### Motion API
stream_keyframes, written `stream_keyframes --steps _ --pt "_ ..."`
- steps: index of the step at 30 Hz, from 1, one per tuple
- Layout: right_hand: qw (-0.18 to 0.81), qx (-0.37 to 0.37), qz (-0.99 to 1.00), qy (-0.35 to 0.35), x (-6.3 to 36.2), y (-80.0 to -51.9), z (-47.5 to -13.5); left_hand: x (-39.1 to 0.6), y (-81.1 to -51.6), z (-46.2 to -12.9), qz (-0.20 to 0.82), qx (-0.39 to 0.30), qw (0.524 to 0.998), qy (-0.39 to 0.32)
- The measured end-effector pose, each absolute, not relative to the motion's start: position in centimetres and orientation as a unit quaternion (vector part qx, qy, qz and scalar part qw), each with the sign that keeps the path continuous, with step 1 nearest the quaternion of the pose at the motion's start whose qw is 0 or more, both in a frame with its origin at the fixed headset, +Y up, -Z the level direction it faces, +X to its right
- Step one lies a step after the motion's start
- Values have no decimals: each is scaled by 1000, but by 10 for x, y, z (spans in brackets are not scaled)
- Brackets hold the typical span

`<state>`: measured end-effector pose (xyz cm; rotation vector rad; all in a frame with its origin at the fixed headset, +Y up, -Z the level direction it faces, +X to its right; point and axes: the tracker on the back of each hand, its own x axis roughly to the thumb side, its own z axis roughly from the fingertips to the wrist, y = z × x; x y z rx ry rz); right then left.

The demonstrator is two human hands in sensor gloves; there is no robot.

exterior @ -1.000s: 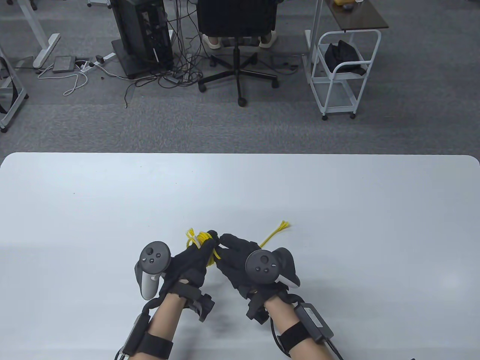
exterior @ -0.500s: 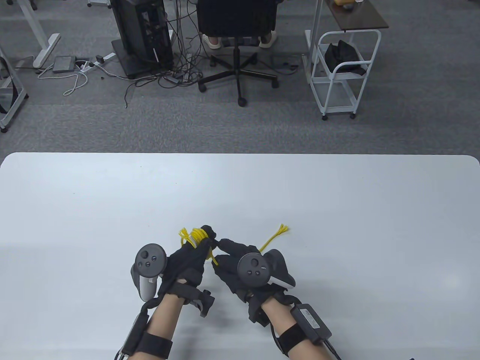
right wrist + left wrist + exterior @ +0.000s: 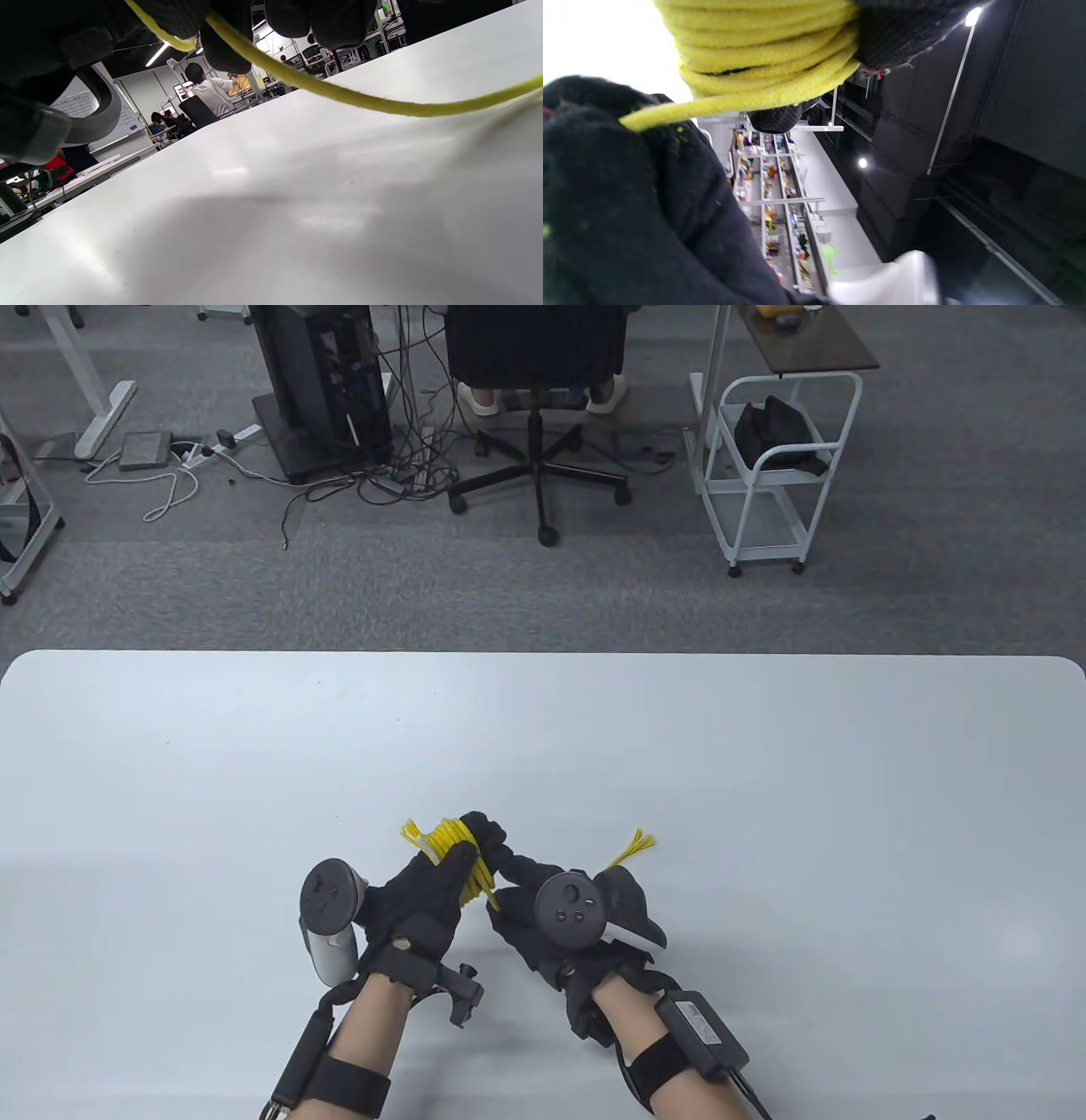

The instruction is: Coil the rope

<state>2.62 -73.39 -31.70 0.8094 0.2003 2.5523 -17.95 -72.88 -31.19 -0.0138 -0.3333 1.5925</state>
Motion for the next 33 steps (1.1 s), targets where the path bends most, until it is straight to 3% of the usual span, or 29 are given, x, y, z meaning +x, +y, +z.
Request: stream_keyframes --steps 13,33 --pt "200 255 945 39 51 -729 -327 -163 -732 -316 687 -104 681 -232" --pt "216 215 951 -43 67 -713 -327 -151 -741 -316 580 -226 748 -232"
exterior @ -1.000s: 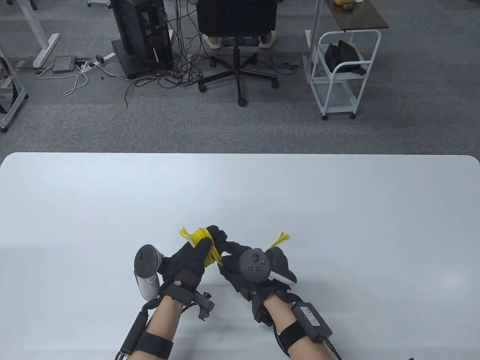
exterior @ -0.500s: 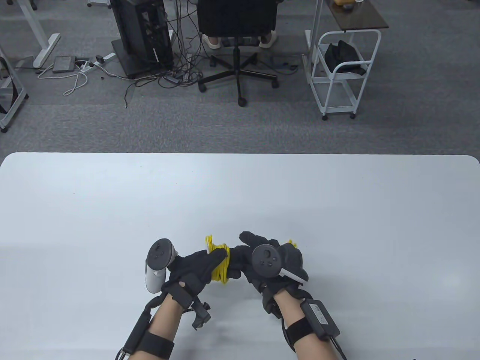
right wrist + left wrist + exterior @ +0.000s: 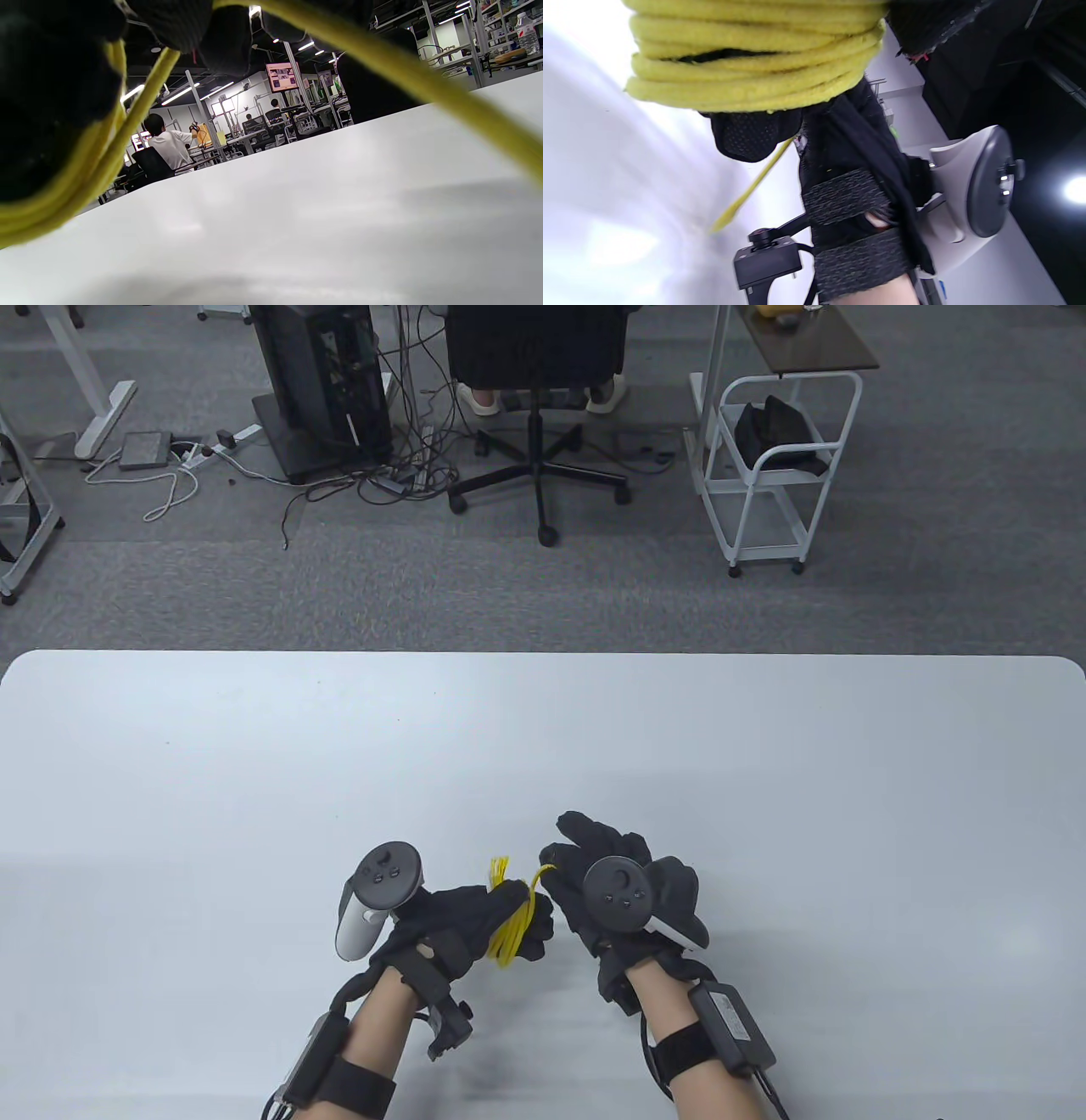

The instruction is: Coil the rope

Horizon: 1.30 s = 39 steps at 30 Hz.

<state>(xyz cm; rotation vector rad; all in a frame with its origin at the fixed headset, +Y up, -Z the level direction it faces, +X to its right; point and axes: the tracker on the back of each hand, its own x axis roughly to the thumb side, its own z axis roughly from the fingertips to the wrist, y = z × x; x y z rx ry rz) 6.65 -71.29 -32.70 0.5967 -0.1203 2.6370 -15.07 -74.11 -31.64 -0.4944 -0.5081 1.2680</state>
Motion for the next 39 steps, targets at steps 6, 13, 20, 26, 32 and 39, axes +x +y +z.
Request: stream_keyframes --steps 6,13,20,26,32,39 --pt "252 226 939 -51 61 -707 -323 -152 -746 -317 553 -254 767 -203" --pt "297 236 924 -42 50 -706 -318 -158 -749 -318 554 -258 772 -175" --pt "318 272 907 -40 39 -704 -312 -169 -744 -318 564 -187 795 -123" --pt "320 292 901 -5 32 -708 -311 -177 -741 -317 591 -129 792 -86" --pt "300 305 902 52 26 -715 -313 -183 -733 -314 589 -33 805 -70" --pt "281 305 906 84 24 -720 -314 -187 -728 -312 602 26 795 -73"
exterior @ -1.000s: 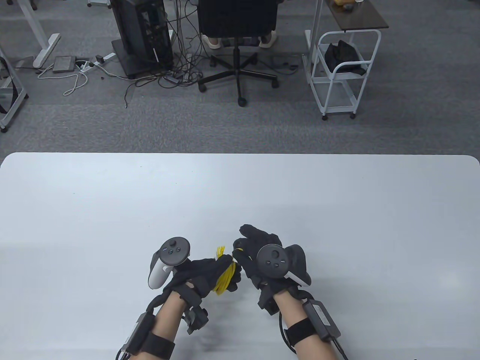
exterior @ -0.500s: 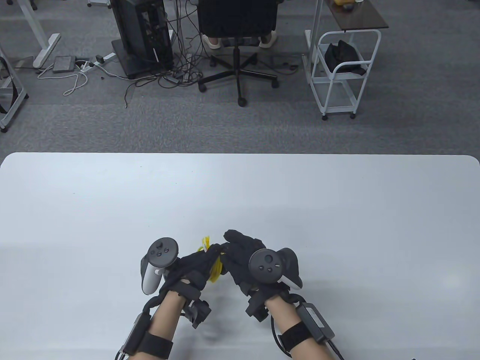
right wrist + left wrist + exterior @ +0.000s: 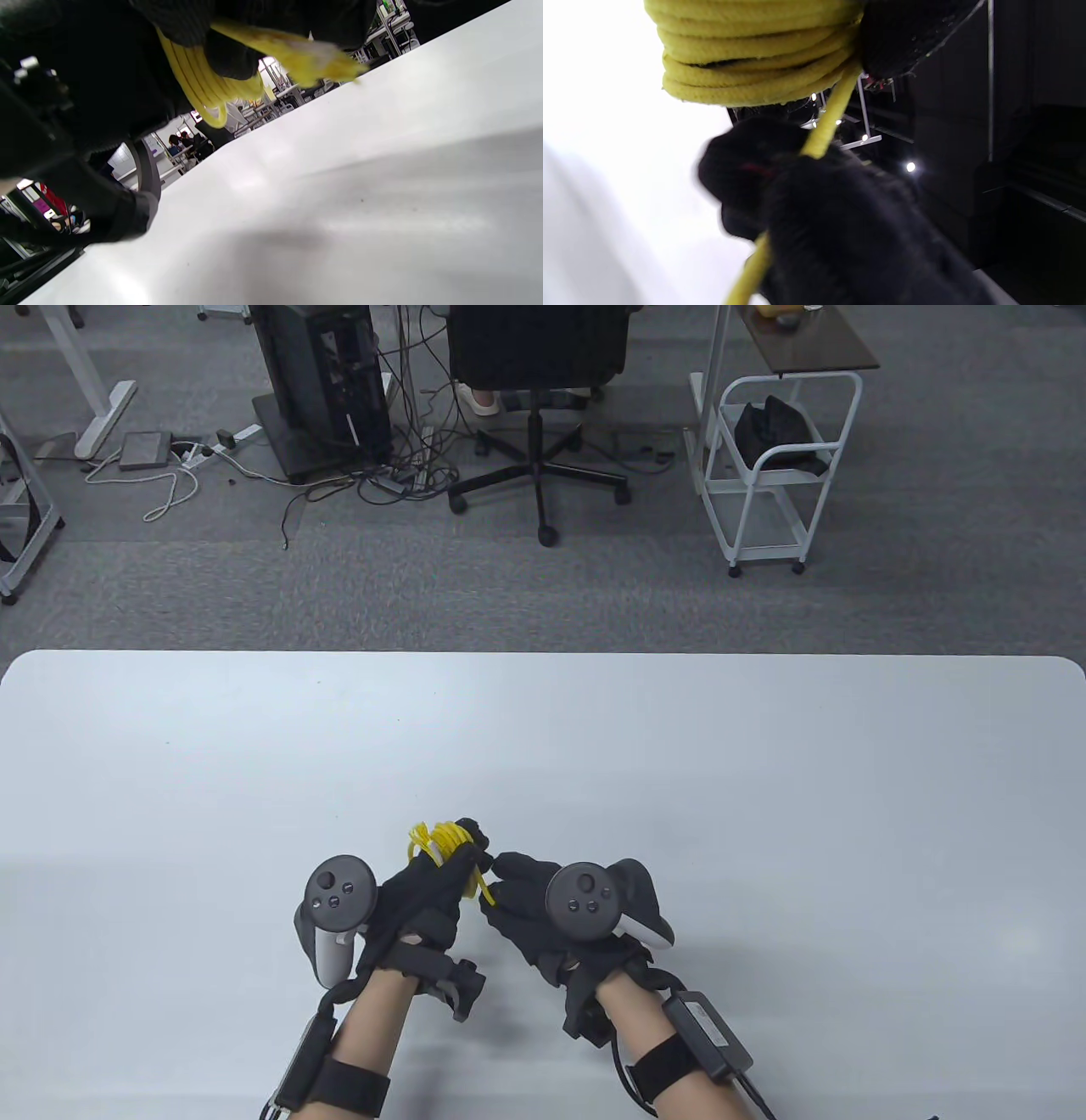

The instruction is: Coil the rope

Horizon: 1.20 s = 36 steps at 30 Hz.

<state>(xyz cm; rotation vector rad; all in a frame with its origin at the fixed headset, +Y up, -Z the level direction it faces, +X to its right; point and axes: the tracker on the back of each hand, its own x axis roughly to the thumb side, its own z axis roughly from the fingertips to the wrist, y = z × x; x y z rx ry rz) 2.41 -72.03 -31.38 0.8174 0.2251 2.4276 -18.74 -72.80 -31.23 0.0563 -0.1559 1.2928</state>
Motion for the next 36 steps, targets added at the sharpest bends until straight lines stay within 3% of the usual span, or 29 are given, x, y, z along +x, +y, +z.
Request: stream_keyframes --steps 9,15,21,26,31,36 --pt "274 310 905 100 18 -727 -313 -181 -730 -313 673 -15 733 -92" --pt "256 302 912 108 20 -730 -315 -177 -722 -311 595 15 795 -114" --pt "232 281 918 157 33 -734 -325 -169 -705 -303 426 107 884 -158" --pt "311 243 901 182 65 -735 -337 -155 -695 -293 221 177 936 -209" --pt "375 208 890 154 93 -735 -343 -133 -702 -287 5 197 941 -274" --pt "353 217 900 133 96 -729 -342 -113 -715 -283 -139 193 917 -322"
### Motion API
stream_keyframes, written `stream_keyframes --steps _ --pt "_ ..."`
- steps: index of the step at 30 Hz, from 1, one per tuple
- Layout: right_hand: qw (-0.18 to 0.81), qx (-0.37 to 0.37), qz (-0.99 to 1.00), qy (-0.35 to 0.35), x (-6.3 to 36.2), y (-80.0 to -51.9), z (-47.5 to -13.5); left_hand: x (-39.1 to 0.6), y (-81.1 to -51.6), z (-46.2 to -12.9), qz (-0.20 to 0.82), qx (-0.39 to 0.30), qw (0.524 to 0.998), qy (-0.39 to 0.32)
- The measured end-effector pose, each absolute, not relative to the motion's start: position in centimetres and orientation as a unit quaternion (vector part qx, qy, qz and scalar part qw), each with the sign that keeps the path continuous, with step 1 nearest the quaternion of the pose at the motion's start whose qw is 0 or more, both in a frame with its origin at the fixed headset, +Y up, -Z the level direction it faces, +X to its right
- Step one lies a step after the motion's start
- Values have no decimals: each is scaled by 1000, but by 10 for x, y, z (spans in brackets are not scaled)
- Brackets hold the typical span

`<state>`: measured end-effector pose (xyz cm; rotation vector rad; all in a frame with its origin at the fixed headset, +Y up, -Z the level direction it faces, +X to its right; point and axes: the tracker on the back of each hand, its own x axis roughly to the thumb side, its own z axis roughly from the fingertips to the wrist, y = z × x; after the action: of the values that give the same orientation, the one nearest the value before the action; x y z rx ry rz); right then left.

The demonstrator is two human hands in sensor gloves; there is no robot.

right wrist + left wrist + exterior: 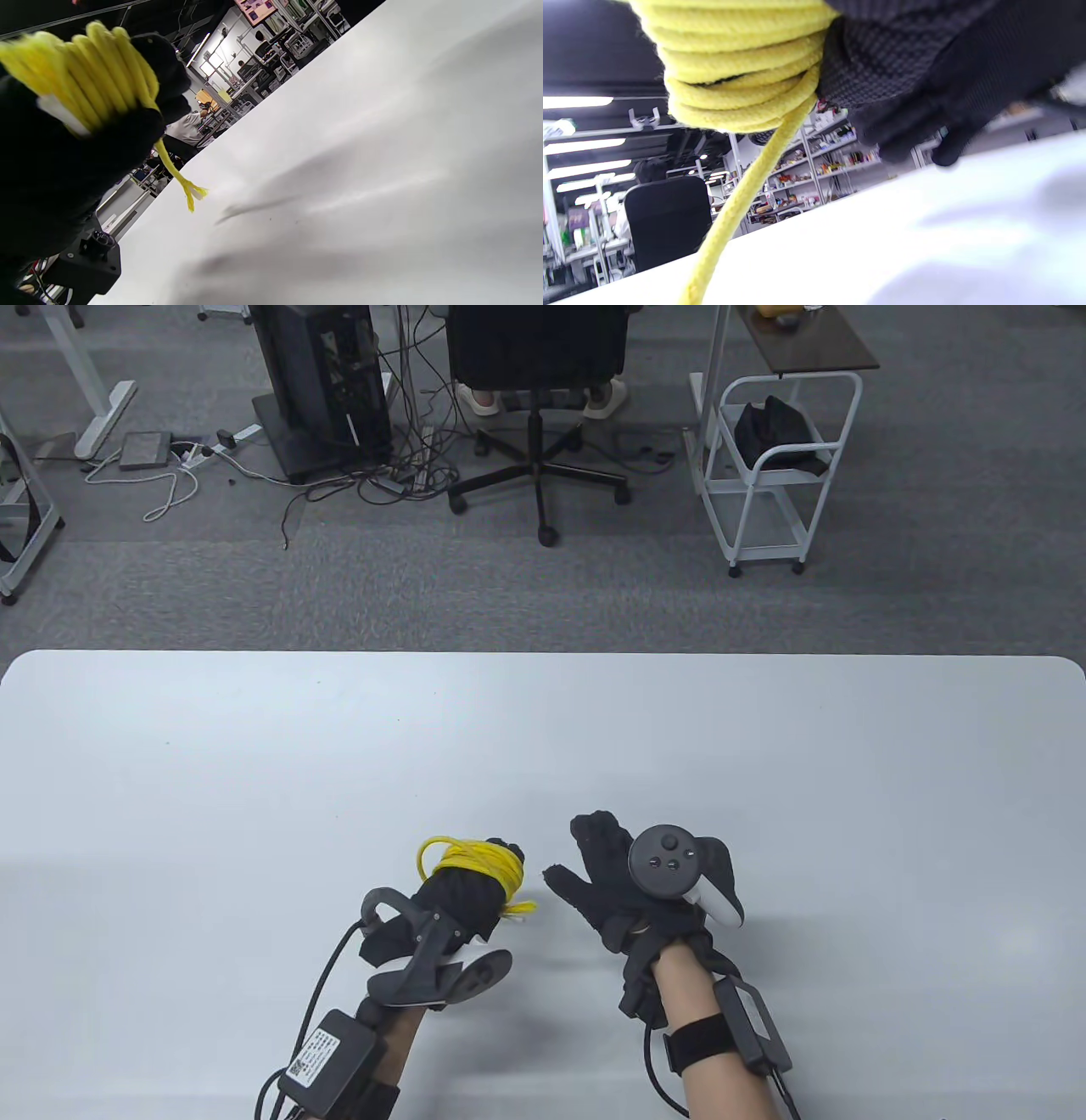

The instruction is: Coil the rope

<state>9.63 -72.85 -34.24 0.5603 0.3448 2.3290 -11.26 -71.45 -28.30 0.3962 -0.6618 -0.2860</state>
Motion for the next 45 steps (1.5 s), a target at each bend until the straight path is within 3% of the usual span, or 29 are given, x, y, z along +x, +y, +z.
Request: stream_keyframes --steps 9,16,33,38,45 --pt "364 299 869 152 58 -723 -333 -80 -731 -271 -249 179 866 -395" --pt "332 254 902 106 57 -717 -332 -72 -734 -265 -265 175 851 -419" --pt "260 208 936 110 59 -710 -333 -62 -740 -258 -294 177 819 -460" --pt "236 187 952 57 59 -708 -330 -61 -737 -260 -294 181 824 -448" --pt "250 146 956 51 69 -709 -334 -54 -738 -260 -317 179 829 -424"
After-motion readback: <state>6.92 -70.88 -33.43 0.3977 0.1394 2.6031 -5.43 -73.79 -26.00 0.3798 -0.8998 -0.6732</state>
